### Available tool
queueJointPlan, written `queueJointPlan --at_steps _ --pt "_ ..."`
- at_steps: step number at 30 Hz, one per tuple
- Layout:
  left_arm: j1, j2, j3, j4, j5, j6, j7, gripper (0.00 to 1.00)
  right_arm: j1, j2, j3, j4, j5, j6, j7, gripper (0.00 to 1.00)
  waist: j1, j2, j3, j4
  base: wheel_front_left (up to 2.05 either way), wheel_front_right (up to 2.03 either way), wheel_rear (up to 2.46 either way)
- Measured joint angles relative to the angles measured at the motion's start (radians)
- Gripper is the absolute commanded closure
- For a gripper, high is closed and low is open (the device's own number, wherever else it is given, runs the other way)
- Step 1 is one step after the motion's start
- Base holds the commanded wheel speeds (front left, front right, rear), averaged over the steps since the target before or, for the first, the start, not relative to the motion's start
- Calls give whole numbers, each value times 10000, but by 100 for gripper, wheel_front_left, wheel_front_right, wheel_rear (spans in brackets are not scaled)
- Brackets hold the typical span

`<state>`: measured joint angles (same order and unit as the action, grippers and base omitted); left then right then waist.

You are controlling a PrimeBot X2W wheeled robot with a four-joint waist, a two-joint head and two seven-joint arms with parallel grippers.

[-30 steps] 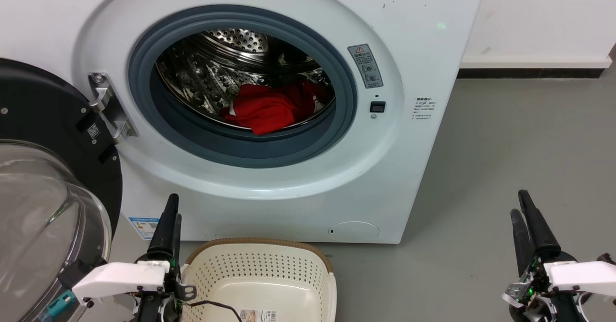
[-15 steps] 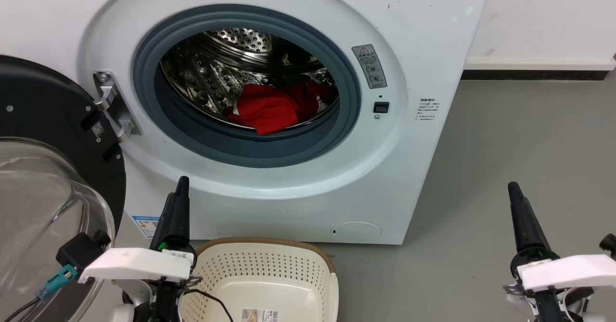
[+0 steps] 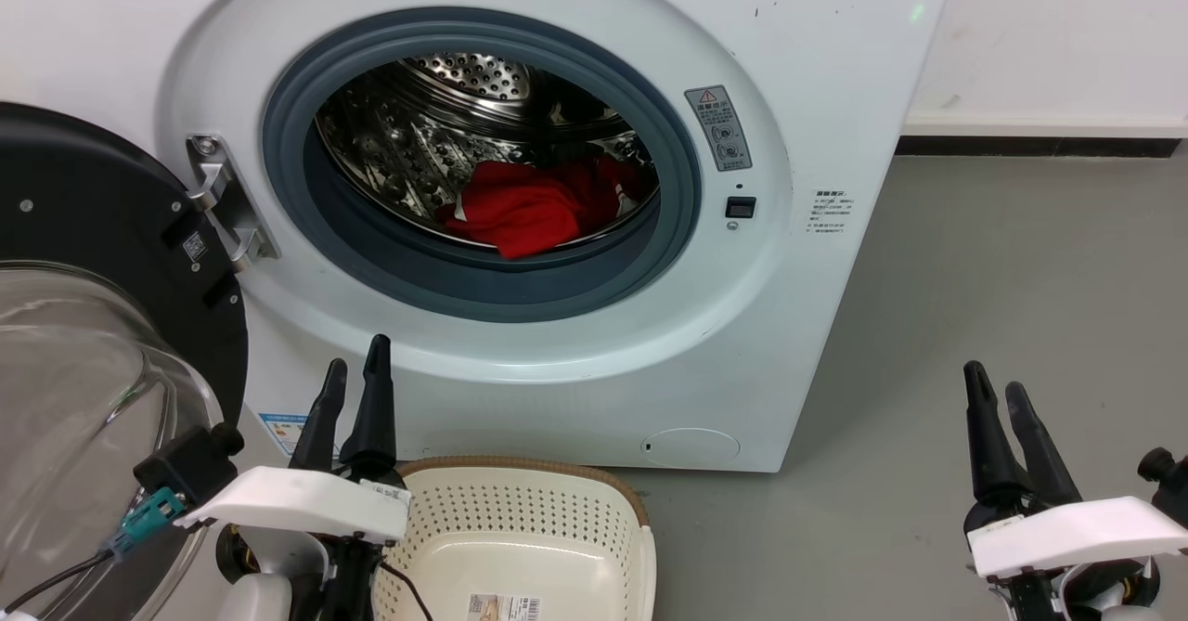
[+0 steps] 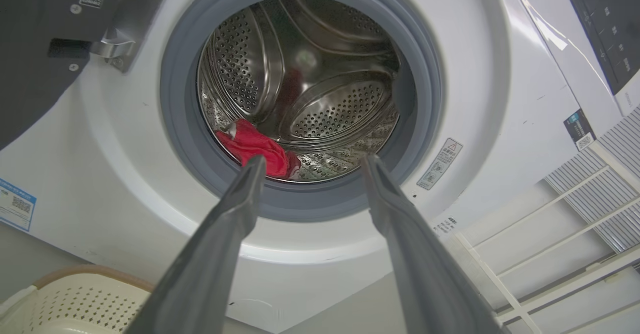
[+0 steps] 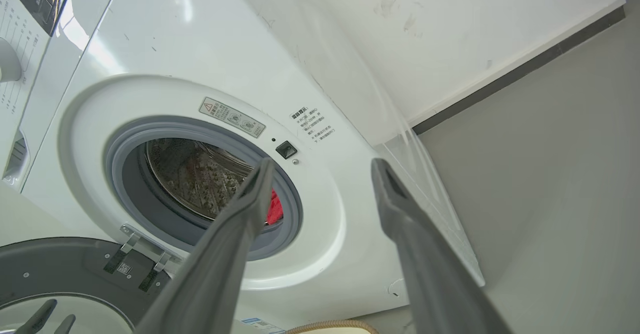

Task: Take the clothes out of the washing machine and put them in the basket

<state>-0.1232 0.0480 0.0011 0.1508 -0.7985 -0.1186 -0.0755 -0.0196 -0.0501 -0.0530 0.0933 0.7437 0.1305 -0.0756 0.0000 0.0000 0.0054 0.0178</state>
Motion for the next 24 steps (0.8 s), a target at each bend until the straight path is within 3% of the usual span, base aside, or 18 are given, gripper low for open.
queueJointPlan --at_steps 24 --pt "-208 201 -472 360 3164 311 -704 0 75 0 397 -86 -3294 2 -575 0 0 0 60 114 0 0 0"
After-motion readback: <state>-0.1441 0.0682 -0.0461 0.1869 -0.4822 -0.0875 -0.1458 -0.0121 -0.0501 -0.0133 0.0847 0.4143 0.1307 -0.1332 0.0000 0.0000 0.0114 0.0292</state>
